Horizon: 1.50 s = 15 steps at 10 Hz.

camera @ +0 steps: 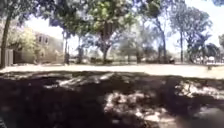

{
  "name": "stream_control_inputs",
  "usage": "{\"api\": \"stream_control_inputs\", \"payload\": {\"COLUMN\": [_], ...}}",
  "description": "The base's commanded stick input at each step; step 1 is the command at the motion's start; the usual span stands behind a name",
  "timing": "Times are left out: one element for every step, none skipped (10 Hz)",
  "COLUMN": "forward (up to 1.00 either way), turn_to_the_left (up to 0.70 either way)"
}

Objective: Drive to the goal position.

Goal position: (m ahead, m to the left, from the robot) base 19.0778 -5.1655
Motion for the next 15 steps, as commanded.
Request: {"api": "stream_control_inputs", "payload": {"forward": [0.7, 0.7, 0.7, 0.7, 0.7, 0.7, 0.7, 0.7, 0.7, 0.7, 0.7, 0.7, 0.7, 0.7, 0.7], "turn_to_the_left": [0.0, 0.0, 0.0, 0.0, 0.0, 0.0, 0.0, 0.0, 0.0, 0.0, 0.0, 0.0, 0.0, 0.0, 0.0]}}
